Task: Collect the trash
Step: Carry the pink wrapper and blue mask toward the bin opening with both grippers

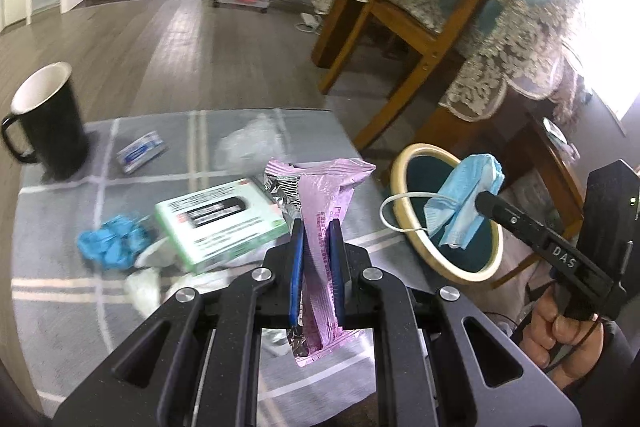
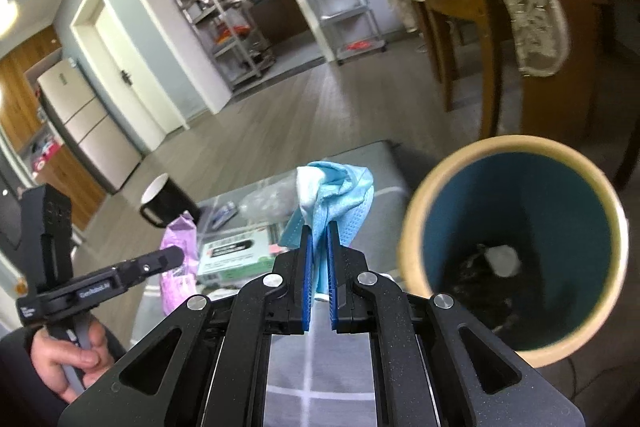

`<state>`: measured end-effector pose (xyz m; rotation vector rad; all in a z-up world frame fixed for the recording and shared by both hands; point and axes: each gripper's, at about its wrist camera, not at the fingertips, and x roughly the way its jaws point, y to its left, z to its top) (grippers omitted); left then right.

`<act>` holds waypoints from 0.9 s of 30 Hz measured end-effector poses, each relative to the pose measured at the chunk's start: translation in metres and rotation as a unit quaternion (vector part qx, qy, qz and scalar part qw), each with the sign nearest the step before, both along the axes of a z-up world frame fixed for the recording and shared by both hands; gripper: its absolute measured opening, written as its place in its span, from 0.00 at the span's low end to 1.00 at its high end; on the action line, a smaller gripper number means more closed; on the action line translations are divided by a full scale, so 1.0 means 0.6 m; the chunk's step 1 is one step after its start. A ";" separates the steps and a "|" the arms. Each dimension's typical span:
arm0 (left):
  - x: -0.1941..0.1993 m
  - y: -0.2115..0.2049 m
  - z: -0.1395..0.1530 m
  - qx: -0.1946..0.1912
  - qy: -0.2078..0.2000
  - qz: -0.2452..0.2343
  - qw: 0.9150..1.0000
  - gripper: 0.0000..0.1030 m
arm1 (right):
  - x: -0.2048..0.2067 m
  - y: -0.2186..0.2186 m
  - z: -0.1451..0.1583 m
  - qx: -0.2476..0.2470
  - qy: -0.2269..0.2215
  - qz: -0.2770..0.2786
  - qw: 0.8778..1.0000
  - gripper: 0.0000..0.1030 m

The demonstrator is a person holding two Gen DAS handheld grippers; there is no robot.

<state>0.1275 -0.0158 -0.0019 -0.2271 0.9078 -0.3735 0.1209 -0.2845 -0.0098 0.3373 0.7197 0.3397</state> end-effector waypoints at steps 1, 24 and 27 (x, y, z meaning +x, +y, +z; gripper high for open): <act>0.005 -0.013 0.002 0.000 -0.002 -0.007 1.000 0.11 | -0.003 -0.009 -0.001 -0.002 0.001 -0.007 1.000 0.08; 0.078 -0.230 -0.019 -0.005 0.012 -0.103 0.995 0.11 | -0.027 -0.140 -0.029 -0.046 0.040 -0.112 0.992 0.08; 0.092 -0.265 -0.024 -0.005 0.017 -0.117 0.993 0.11 | -0.028 -0.161 -0.036 -0.043 0.048 -0.127 0.990 0.08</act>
